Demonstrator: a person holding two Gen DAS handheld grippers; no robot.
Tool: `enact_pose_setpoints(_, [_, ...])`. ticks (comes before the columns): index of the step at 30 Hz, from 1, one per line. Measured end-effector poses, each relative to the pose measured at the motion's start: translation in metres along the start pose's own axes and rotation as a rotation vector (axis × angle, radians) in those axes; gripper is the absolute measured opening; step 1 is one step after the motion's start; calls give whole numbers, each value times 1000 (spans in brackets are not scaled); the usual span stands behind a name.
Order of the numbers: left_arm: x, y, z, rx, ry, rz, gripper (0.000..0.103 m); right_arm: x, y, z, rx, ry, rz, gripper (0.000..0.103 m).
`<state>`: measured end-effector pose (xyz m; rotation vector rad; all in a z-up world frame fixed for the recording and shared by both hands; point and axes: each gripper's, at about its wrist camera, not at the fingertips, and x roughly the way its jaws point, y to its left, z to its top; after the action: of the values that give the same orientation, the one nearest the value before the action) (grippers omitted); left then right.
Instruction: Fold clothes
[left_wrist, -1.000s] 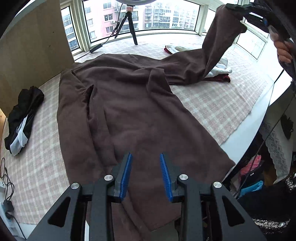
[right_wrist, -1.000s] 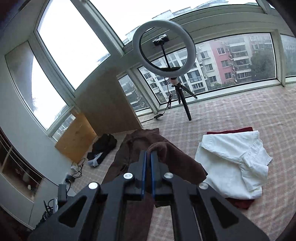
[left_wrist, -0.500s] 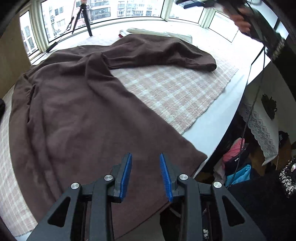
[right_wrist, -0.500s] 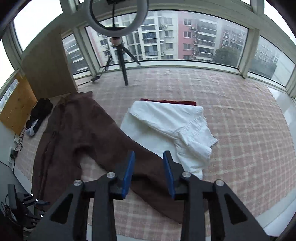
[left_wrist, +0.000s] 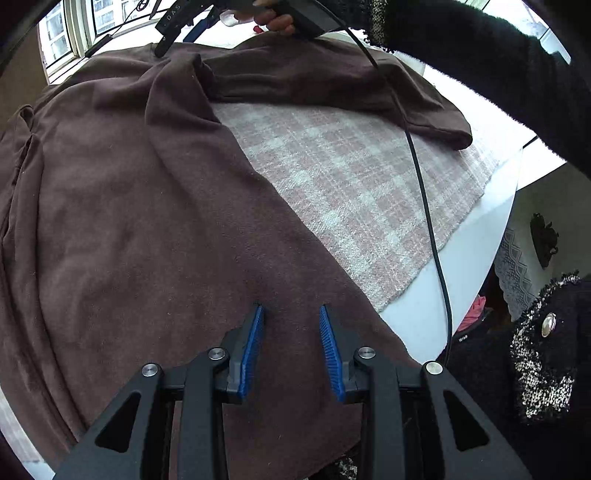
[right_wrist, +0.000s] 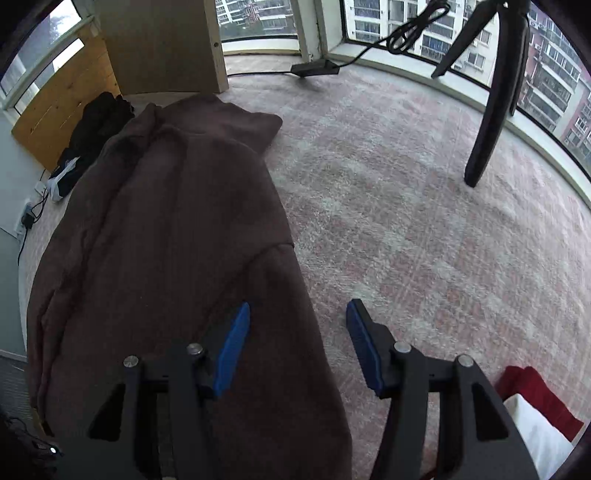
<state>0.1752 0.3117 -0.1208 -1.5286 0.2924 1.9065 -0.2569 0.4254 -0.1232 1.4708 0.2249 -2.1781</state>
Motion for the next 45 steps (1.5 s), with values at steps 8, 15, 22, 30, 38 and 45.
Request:
enact_pose_setpoints(8, [1,-8,0,16,-10,-25,45,-30,11,17,-139,-16,-228,4])
enact_pose_setpoints(15, [-5,-12,-6,26,-3,-68,44,-40,30,4,-201,-7,-356,16])
enact_pose_setpoints(22, [-44,9,-43,-3,-41,-21,44,-124,58,-104,81,-79,13,23])
enact_pose_setpoints(30, [-69,49,-94,-30,-35,100,44,-111,170,-277,234,38,185,23])
enact_pose_setpoints(38, [-63,57,-106,38,-40,95,44,-100,232,-329,314,56,154,25])
enact_pose_setpoints(45, [-61,48,-108,73,-24,116,44,-109,240,-332,390,11,232,4])
